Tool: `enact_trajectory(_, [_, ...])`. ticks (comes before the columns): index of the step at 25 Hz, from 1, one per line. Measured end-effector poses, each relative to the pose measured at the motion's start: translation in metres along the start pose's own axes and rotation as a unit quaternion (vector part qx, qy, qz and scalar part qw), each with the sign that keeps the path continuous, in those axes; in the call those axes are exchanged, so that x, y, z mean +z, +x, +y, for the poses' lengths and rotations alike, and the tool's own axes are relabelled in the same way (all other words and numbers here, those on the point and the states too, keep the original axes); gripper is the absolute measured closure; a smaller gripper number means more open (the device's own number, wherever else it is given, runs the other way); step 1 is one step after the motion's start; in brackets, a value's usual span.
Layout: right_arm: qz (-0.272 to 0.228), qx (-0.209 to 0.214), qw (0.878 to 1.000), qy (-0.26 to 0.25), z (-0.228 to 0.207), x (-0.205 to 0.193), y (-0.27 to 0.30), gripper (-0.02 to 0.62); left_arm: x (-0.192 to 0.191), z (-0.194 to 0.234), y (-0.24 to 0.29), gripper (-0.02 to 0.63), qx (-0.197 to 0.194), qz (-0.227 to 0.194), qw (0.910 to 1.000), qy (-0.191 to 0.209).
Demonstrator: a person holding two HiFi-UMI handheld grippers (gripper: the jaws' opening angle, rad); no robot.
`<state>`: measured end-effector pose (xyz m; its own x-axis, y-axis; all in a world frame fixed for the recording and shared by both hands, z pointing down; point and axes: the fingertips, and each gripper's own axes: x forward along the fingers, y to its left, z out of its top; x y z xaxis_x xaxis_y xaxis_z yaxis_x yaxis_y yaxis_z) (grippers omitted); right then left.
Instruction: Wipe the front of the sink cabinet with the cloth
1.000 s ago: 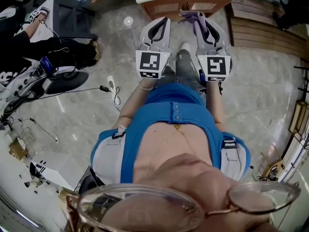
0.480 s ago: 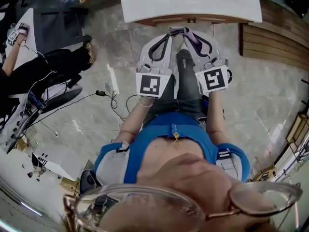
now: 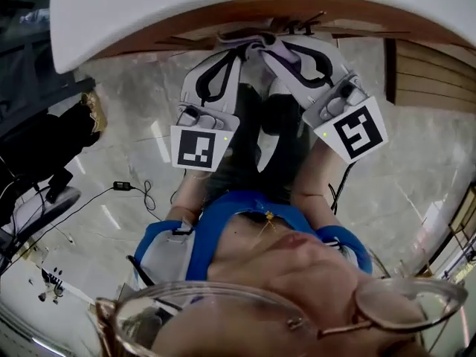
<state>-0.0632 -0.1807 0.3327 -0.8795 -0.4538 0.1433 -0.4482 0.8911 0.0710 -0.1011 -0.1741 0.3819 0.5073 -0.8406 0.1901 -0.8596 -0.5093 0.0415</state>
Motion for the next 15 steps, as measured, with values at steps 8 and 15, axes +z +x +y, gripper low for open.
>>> enact_trajectory(8, [-0.009, -0.197, 0.979, -0.053, -0.033, -0.002, -0.029, 0.541, -0.012, 0.013, -0.019, 0.604, -0.008, -0.124, 0.9921, -0.020])
enact_trajectory(15, [0.012, -0.306, 0.948, -0.087, -0.056, 0.030, -0.057, 0.541, -0.015, 0.031, -0.050, 0.604, 0.017, -0.130, 0.9911, -0.027])
